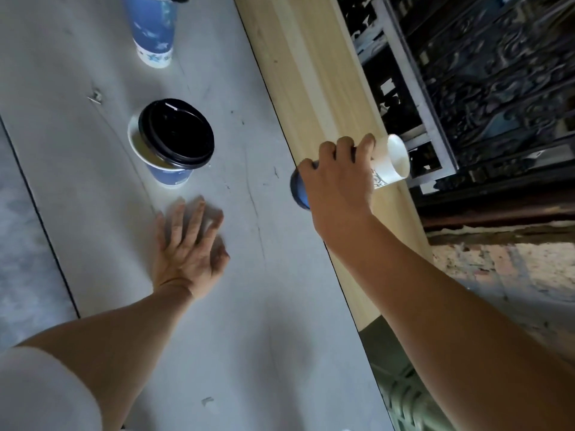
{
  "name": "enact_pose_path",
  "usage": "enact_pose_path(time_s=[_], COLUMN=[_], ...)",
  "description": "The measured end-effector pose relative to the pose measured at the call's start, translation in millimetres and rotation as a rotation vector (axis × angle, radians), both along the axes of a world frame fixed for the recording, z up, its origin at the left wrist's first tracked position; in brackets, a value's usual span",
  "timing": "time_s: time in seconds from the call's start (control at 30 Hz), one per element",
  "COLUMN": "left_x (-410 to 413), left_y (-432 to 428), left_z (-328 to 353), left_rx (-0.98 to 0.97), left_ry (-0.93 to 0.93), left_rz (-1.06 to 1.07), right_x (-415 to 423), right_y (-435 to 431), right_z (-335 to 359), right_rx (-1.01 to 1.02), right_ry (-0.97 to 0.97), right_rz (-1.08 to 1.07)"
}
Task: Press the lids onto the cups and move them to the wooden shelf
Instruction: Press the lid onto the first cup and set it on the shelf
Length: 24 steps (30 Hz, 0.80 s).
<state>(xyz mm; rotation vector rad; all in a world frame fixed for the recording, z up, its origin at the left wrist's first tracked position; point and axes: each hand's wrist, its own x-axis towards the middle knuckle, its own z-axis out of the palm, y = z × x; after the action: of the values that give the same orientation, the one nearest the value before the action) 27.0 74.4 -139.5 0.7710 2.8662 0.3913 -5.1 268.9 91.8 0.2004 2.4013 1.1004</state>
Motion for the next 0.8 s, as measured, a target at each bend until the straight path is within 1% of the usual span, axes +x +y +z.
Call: enact_pose_path(time_s=[0.07, 0.17, 0.27, 0.33, 0.43, 0.47, 0.53, 0.6, 0.67, 0.8], left_x=[1, 1, 1, 1, 1, 2, 1, 1, 1, 0], left_y=[0, 0, -1, -1, -1, -1, -1, -1, 0, 0], left_z=[-2, -3, -4, -5, -7, -7, -7, -6, -6, -5], left_rx=[0.004, -0.011, -0.034, -0.041, -0.058, -0.061, -0.057, -0.059, -0.064, -0.055], left_ry=[0.015, 0.026, 0.023, 0.026, 0.031, 0.03, 0.026, 0.018, 0.017, 0.015], left_rz=[0.01, 0.012, 0.01, 0.009, 0.006, 0.003, 0.001, 0.006, 0.009, 0.008], right_x=[1, 5, 13, 17, 15, 15, 14, 15, 16, 14], right_y=[5, 9, 10, 11, 10, 10, 8, 8, 10, 12], right_z=[2, 5, 6, 6, 4, 3, 1, -1, -3, -7], right_rx=[0.092, 0.212, 0.223, 0.133, -0.122, -0.177, -0.221, -0.185, -0.138, -0.127], right_ry=[-0.033, -0.17, -0.301, -0.331, -0.327, -0.306, -0.229, -0.163, -0.145, -0.149], right_rz=[-0.094, -0.246, -0.336, -0.407, -0.632, -0.688, -0.678, -0.557, -0.472, -0.427])
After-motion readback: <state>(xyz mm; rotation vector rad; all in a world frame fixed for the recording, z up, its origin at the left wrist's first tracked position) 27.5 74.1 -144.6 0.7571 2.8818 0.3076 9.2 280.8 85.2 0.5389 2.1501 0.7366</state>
